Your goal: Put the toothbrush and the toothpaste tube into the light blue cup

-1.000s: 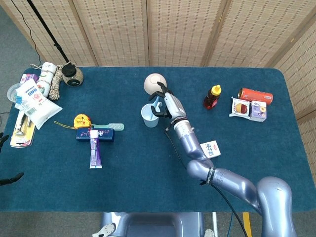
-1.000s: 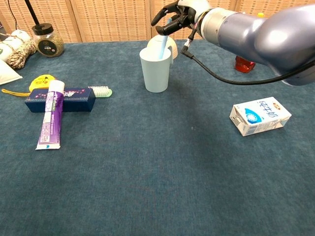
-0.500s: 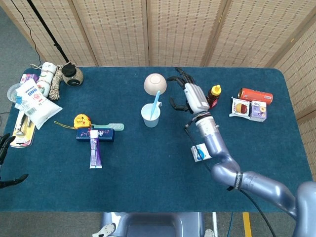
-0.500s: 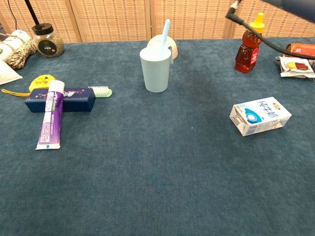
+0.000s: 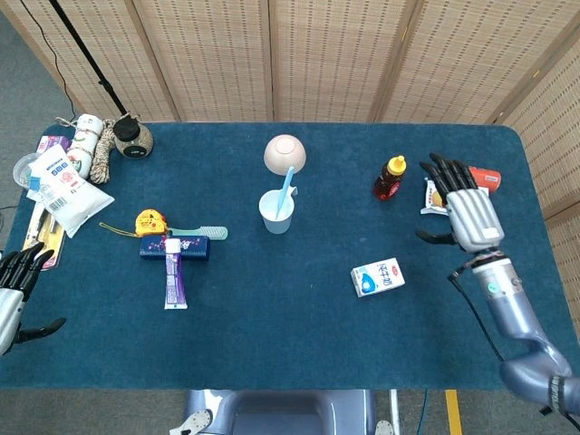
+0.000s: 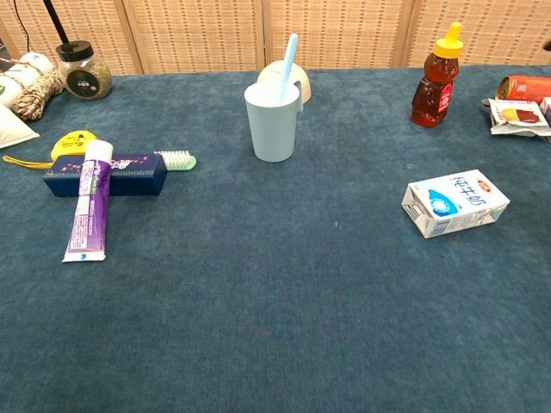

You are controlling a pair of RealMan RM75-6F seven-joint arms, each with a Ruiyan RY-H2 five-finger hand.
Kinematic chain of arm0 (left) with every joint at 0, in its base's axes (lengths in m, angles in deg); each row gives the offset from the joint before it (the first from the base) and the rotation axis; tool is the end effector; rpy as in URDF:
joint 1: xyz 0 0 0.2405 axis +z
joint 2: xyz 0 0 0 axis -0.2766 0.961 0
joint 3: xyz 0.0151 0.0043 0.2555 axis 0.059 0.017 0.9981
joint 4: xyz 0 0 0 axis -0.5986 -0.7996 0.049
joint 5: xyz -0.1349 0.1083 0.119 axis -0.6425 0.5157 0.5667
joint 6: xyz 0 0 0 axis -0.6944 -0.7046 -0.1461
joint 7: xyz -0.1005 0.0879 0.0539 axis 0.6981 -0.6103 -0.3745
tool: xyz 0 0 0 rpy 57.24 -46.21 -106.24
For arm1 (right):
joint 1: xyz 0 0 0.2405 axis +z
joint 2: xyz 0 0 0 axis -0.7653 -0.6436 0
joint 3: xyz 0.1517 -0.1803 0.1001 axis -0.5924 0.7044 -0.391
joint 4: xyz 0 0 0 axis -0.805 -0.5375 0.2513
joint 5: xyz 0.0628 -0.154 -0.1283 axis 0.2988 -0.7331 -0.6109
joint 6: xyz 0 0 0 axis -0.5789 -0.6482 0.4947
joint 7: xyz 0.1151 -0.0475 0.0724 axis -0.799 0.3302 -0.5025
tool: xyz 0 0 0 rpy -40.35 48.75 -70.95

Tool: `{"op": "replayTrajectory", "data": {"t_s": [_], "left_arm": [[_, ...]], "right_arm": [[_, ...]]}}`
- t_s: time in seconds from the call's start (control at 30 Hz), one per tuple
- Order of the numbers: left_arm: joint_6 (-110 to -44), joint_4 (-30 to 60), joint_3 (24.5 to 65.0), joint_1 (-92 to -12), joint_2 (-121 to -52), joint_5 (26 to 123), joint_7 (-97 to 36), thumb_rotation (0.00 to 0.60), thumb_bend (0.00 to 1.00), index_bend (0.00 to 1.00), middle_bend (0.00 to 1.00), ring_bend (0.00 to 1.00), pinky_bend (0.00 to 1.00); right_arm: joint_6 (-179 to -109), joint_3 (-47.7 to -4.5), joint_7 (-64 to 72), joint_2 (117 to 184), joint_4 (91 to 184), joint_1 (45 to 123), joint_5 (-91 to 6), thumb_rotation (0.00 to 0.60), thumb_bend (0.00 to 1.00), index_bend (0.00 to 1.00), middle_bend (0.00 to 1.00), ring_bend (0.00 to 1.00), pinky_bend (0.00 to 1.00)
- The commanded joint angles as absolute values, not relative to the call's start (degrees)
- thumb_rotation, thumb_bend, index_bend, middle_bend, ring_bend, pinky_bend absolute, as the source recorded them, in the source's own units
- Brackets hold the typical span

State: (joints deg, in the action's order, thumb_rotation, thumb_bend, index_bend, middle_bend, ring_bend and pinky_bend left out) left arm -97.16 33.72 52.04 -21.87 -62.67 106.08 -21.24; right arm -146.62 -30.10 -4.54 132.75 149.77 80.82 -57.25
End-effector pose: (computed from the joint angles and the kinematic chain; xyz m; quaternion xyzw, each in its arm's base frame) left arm -0.3073 0.1786 0.1759 -0.6293 -0.3871 -0.4079 0.5364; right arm -0.2162 -0.3510 0.1581 0.6244 -0.3662 0.4955 0.4801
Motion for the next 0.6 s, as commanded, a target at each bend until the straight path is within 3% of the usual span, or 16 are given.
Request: {"op": "replayTrajectory", "data": {"t_s": [0.03, 0.37, 0.6], "left_arm": [[-97.69, 31.86, 52.57, -23.14, -62.37, 109.64, -20.64, 0.6, 0.0, 0.0, 0.0, 0.0, 0.0], [-98.99, 22.29, 53.4, -29.23, -64.86, 122.83, -25.64, 0.6, 0.0, 0.0, 0.0, 0.0, 0.0], [-99.43, 11.73, 54.58, -34.17, -69.39, 131.13, -30.24, 0.6, 0.0, 0.0, 0.0, 0.0, 0.0]], "right_arm": [[-152.06, -25.37, -7.35, 130.77, 146.28, 75.25, -61.5, 0.6, 0.13, 0.0, 0.0, 0.0, 0.0], [-165.72, -22.04, -13.37, 134.2, 137.6, 64.71, -63.76, 0.6, 0.12, 0.0, 0.0, 0.0, 0.0], [-169.89, -21.67, -11.3, 136.04, 137.55, 60.72, -63.1, 0.6, 0.12, 0.0, 0.0, 0.0, 0.0]]}}
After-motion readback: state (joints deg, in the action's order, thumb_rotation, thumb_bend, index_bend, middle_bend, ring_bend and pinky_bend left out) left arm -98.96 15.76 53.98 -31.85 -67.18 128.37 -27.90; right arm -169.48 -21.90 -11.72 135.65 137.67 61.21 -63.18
